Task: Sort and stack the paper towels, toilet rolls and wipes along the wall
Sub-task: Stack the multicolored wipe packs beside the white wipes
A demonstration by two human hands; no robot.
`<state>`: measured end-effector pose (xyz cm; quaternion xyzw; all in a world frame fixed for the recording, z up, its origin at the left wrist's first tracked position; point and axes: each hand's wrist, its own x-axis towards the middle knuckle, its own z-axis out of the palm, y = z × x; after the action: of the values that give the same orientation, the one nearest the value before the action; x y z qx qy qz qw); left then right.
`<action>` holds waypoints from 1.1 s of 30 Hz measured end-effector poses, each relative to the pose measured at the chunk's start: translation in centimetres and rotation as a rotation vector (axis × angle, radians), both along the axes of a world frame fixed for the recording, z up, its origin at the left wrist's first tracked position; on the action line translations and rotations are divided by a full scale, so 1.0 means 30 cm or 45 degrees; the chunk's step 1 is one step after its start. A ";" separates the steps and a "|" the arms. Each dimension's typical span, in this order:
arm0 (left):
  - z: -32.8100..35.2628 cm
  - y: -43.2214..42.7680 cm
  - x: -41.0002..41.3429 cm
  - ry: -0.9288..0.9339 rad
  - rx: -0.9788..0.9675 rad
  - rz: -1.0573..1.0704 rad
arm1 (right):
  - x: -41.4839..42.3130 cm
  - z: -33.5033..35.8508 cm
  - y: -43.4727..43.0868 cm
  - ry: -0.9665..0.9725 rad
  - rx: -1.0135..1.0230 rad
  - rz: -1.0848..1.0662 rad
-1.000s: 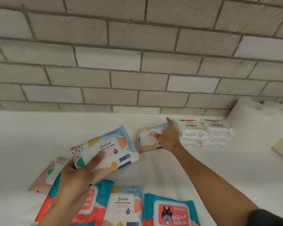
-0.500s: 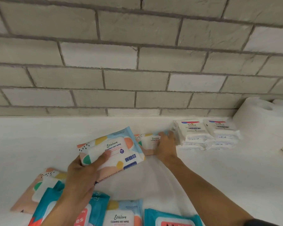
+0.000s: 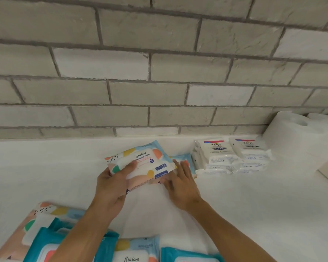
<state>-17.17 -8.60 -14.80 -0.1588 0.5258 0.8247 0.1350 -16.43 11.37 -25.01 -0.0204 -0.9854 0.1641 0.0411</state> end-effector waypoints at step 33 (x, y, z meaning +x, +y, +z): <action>-0.207 0.224 -0.203 0.214 -0.856 -0.417 | -0.001 0.137 0.057 0.283 -0.858 -0.445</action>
<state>-23.25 -1.89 -21.02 -0.0399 0.7945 0.5839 0.1617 -16.46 13.08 -20.89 -0.1821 -0.8475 0.4701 0.1660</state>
